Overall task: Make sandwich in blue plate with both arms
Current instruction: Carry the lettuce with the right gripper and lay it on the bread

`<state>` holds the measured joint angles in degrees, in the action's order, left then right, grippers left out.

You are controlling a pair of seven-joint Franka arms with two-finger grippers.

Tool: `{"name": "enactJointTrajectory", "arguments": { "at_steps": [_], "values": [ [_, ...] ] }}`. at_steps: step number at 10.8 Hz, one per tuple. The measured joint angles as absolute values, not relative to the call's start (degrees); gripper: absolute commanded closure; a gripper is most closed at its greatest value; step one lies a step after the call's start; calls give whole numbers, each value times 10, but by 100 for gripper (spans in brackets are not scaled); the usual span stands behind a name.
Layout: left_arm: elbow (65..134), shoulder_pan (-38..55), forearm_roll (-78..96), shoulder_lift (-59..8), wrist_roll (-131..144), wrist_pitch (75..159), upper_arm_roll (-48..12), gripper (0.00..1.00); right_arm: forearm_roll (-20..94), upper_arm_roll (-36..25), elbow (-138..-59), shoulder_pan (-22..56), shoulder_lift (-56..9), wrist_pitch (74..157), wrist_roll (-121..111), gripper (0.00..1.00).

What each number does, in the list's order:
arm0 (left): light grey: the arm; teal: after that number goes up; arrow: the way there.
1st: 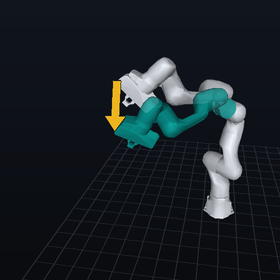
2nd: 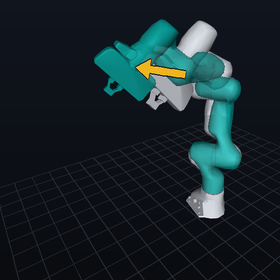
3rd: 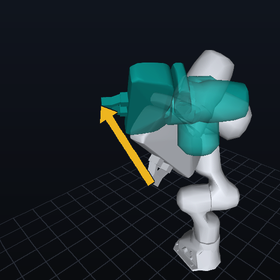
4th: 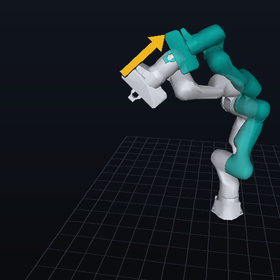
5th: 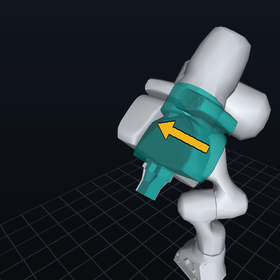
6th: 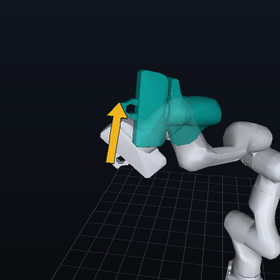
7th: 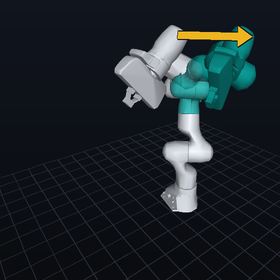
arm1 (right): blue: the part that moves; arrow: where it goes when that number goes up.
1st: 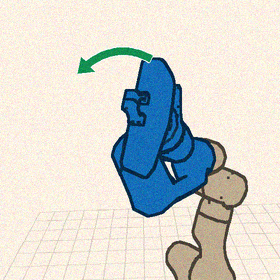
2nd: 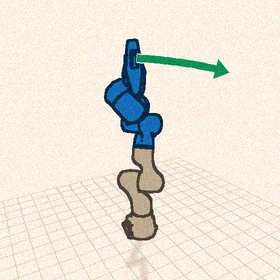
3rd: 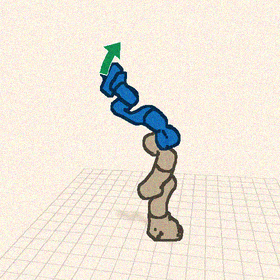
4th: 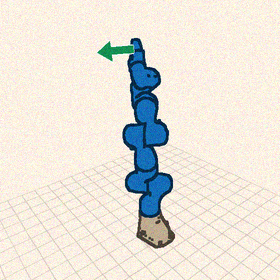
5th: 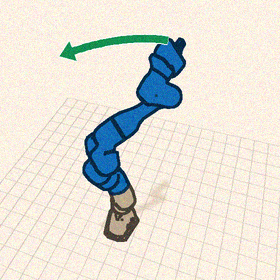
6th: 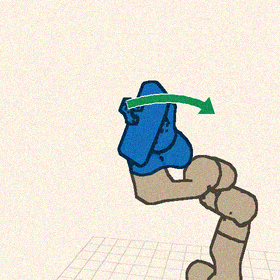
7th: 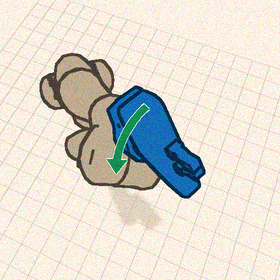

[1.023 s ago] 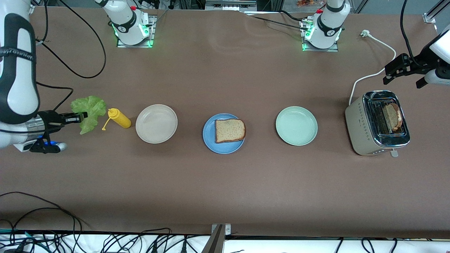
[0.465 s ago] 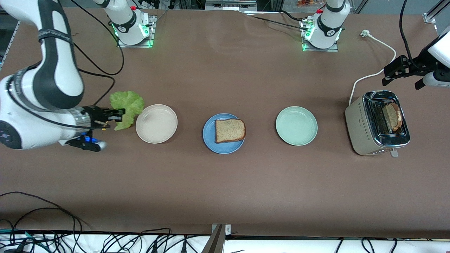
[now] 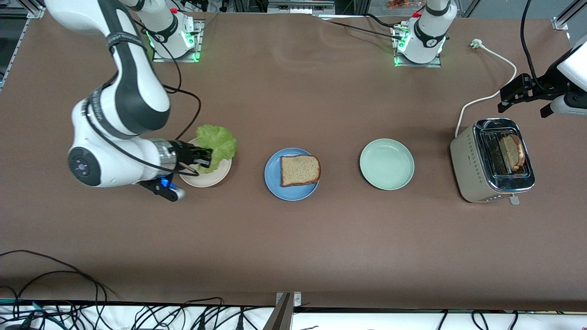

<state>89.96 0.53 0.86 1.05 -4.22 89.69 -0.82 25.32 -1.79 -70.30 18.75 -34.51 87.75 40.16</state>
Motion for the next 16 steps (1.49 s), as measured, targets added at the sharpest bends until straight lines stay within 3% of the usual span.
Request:
{"name": "enactJointTrajectory", "arguments": {
  "at_steps": [7,10,13,14,15,16],
  "values": [
    [898,6,9,10,-42,897,-9,0,355,-18,-707,303,-432,1147,626,100],
    [897,7,9,9,-42,897,-10,0,359,-18,-709,341,-476,1201,643,100],
    [897,7,9,9,-42,897,-10,0,374,-18,-712,358,-497,1205,643,100],
    [897,7,9,9,-42,897,-10,0,374,-18,-713,360,-502,1205,643,77],
    [897,7,9,9,-42,897,-10,0,373,-19,-713,360,-507,1205,643,25],
    [897,7,9,9,-42,897,-10,0,365,-20,-713,361,-509,1206,643,0]
  ]
}}
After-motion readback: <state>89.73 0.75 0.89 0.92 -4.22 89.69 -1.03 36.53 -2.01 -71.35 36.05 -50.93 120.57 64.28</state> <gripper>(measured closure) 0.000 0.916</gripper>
